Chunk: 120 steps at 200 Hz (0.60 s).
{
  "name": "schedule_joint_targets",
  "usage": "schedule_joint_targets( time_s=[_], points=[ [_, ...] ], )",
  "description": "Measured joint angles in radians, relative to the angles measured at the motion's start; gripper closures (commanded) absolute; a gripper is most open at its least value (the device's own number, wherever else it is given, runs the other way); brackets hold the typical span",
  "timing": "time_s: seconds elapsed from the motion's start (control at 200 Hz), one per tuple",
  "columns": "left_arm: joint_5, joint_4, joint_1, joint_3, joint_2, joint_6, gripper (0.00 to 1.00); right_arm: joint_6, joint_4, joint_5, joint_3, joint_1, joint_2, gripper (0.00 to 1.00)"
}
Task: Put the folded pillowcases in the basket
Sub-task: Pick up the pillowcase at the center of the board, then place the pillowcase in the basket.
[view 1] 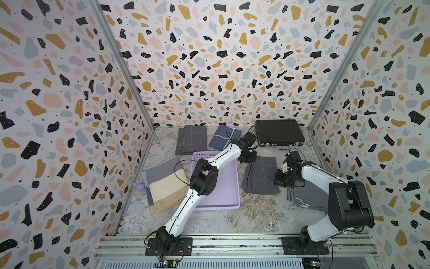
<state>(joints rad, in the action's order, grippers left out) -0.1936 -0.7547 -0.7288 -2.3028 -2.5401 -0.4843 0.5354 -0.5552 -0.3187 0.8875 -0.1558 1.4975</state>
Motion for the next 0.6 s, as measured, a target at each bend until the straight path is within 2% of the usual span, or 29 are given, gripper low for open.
schedule_joint_targets(
  time_s=[0.245, 0.425, 0.601],
  points=[
    [0.018, 0.003, -0.047, 0.227, 0.340, 0.019, 1.00, 0.040, -0.113, 0.031, 0.131, -0.131, -0.233, 1.00],
    [0.053, 0.037, -0.056, 0.329, 0.579, 0.028, 1.00, 0.090, -0.169, 0.065, 0.216, -0.261, -0.293, 1.00],
    [0.134, 0.038, -0.020, 0.526, 0.775, 0.028, 1.00, 0.151, -0.176, 0.100, 0.262, -0.437, -0.299, 1.00]
  ],
)
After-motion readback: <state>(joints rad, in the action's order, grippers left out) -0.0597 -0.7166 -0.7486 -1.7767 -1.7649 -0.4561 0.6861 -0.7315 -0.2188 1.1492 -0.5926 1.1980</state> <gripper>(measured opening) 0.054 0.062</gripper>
